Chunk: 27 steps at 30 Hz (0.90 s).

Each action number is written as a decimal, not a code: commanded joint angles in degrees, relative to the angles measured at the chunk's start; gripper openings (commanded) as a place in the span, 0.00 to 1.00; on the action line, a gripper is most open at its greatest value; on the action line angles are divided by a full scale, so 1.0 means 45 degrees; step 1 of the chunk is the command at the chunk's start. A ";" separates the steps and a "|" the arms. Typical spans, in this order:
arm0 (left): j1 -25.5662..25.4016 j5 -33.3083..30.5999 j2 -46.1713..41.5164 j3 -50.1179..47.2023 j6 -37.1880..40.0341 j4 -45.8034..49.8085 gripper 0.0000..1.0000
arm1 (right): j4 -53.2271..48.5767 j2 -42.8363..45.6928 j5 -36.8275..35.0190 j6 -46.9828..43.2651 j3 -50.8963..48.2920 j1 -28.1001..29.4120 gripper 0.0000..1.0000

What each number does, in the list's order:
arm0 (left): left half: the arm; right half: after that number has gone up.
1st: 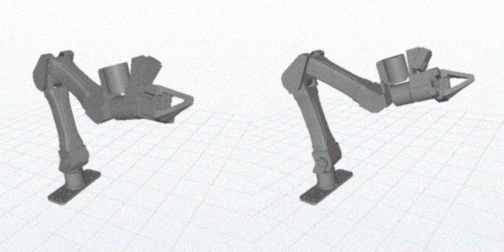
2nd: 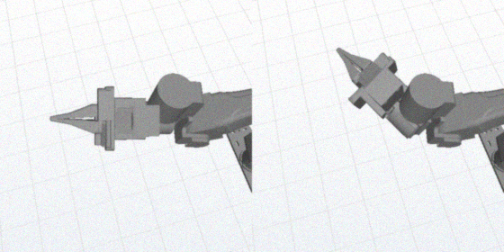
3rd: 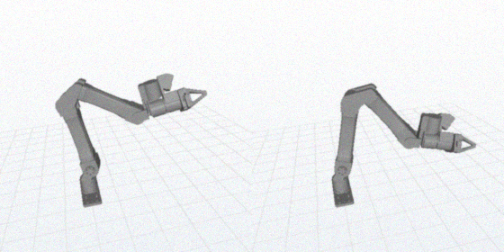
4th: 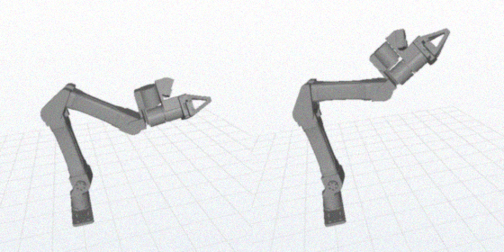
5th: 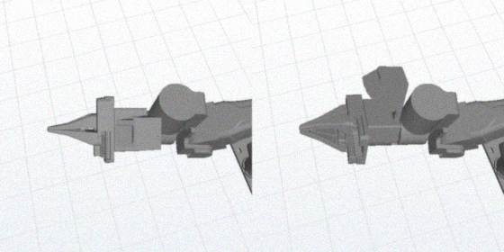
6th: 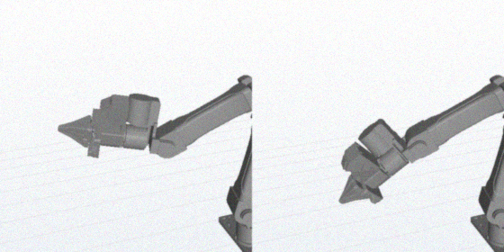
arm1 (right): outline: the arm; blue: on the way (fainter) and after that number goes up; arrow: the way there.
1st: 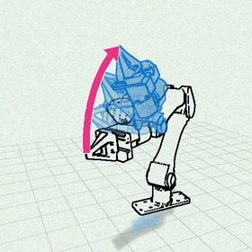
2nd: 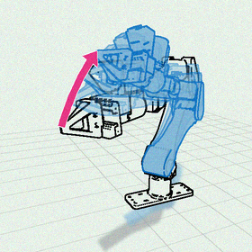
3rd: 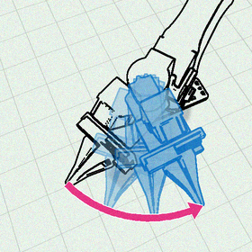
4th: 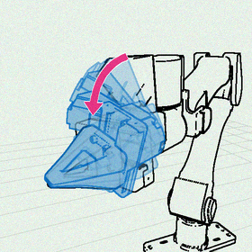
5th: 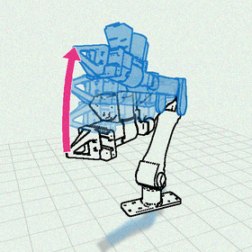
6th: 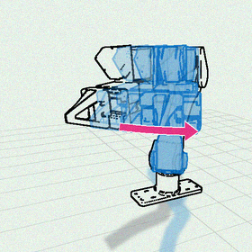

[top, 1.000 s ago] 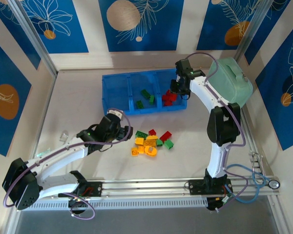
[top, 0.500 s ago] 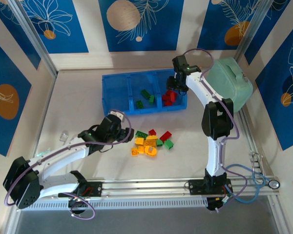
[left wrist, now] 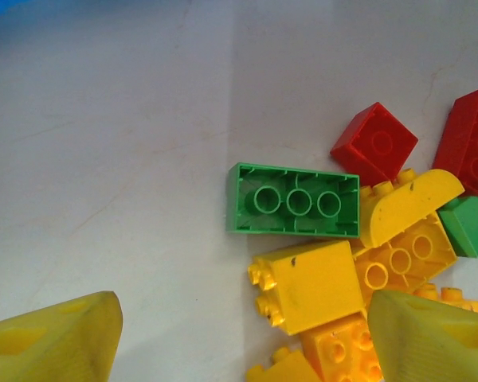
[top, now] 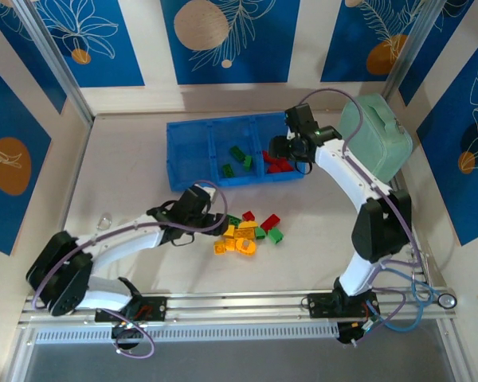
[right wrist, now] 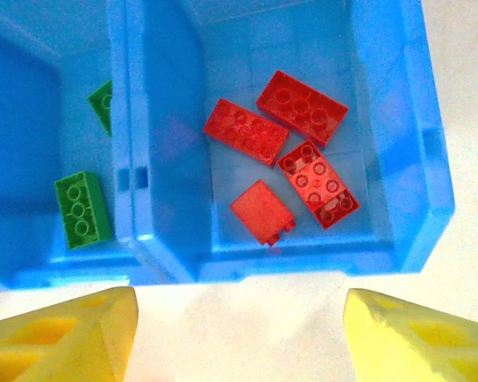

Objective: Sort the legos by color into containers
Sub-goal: Move the lego to the center of the table.

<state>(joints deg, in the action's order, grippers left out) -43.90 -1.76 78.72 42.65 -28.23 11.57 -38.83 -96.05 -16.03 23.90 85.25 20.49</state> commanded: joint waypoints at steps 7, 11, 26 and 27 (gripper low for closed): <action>0.0024 0.0355 0.2842 0.2375 0.0610 0.0222 0.79 | 0.0931 0.1598 0.0547 0.0541 -0.2435 0.0254 0.69; 0.0031 0.0039 0.3571 0.2934 0.0893 0.0619 0.79 | 0.1117 0.2068 0.0486 0.0645 -0.3047 0.0243 0.69; 0.0195 -0.0678 0.4763 0.3161 0.0962 0.1452 0.61 | 0.1460 0.2589 0.0617 0.0880 -0.4077 0.0144 0.67; 0.0245 -0.0800 0.4725 0.3112 0.0900 0.1509 0.59 | 0.1475 0.2594 0.0617 0.0899 -0.4099 0.0134 0.67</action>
<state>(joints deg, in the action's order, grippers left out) -43.46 -2.48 98.94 56.64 -24.99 14.59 -32.95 -86.35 -14.57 26.89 67.59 21.37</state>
